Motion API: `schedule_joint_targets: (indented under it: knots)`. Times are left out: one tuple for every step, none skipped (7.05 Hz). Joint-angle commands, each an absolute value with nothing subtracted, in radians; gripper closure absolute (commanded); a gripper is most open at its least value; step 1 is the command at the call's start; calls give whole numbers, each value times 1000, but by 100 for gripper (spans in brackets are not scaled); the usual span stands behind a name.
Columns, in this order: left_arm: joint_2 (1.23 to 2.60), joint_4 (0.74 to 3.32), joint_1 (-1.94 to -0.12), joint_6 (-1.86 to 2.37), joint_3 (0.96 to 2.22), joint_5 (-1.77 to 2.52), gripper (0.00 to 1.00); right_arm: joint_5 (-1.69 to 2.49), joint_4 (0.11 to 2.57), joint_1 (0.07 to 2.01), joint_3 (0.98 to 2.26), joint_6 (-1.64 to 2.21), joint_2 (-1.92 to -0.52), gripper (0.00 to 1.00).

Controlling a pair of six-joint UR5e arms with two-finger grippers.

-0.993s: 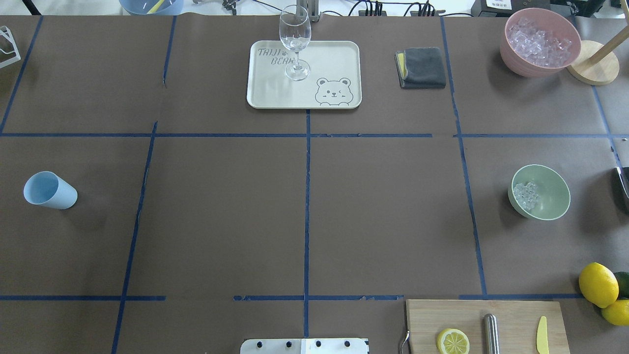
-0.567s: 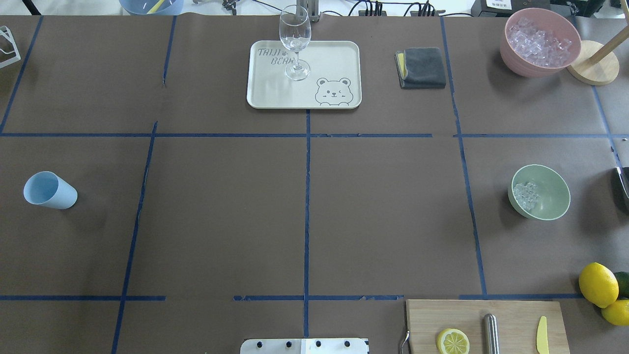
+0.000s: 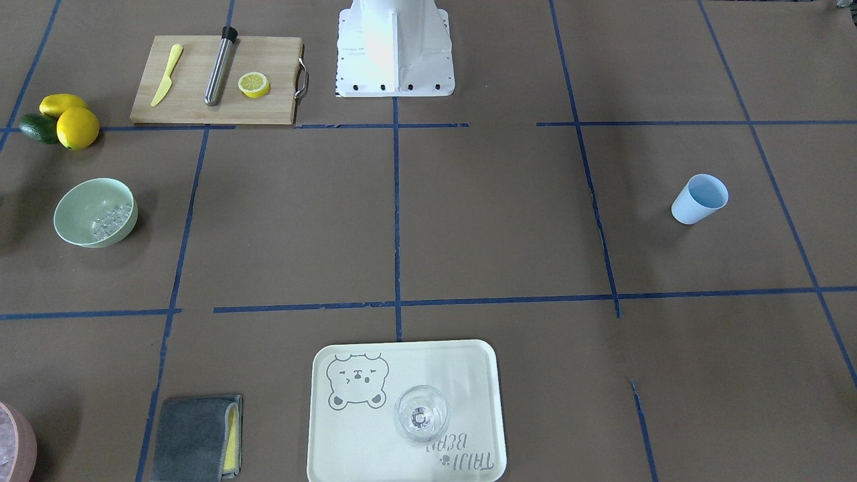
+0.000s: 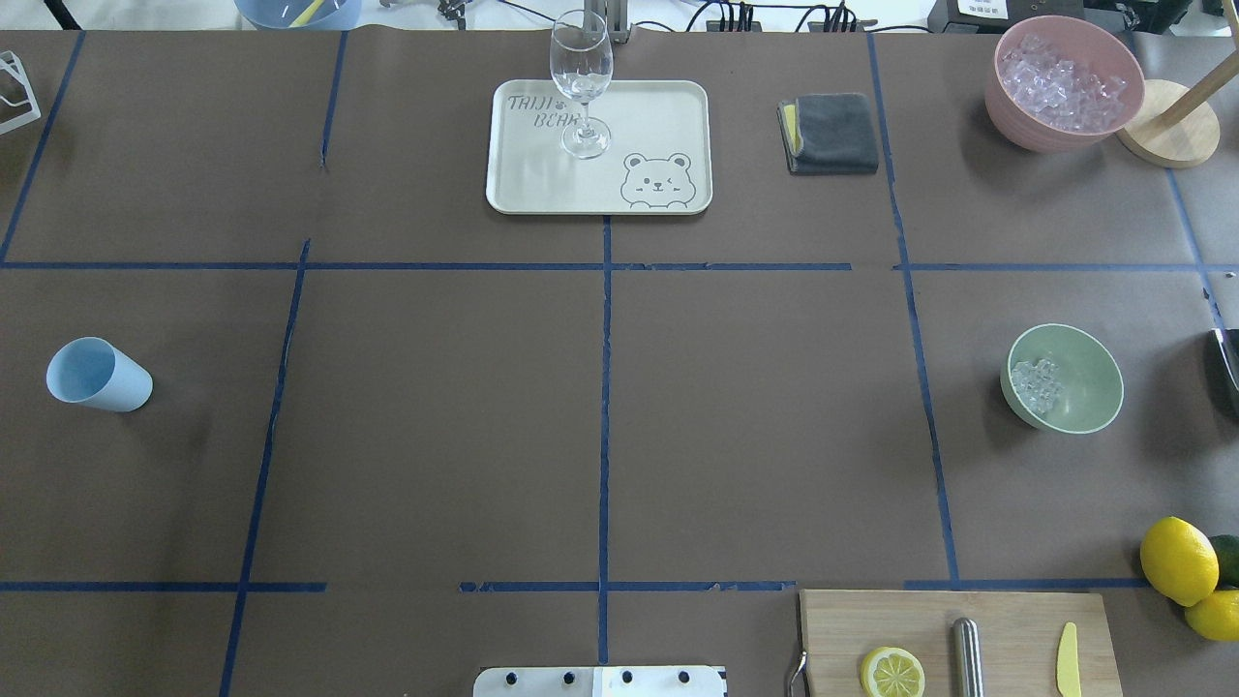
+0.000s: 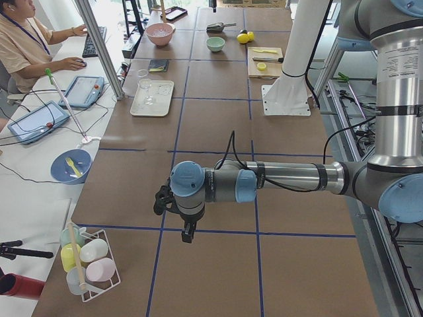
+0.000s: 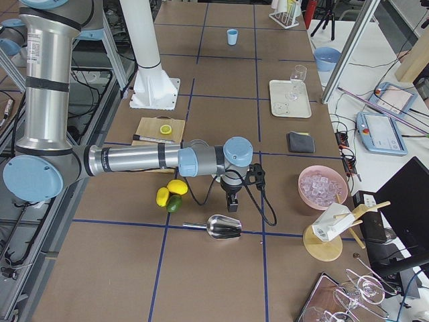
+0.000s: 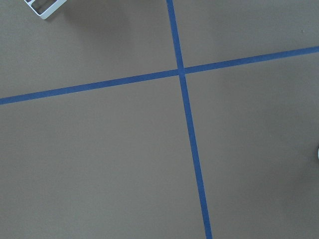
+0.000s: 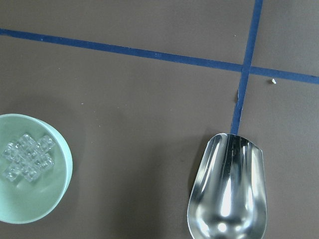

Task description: Pour ice into bowl

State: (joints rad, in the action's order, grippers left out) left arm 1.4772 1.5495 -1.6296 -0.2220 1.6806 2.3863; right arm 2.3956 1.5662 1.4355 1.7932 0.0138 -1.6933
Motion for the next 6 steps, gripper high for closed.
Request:
schedule_joint_targets:
  knots:
    - [1477,1562,-1612,-221,1675,2387,0,2396,1566,1436,1796,23,-1693,0]
    - [1477,1566,-1599,-221,1677,2388,0,2392,1566,1437,1799,23,-1701,0]
    - [1477,1583,-1598,-221,1675,2388,0,2390,1566,1437,1799,23,-1706,0]
    - [1477,1583,-1597,-221,1677,2387,0,2385,1566,1437,1799,23,-1718,0]
    - [1477,1583,-1598,-219,1677,2387,0,2385,1566,1437,1801,21,-1720,0]
    - [1476,1585,-1598,-219,1677,2388,0,2384,1566,1437,1799,21,-1721,0]
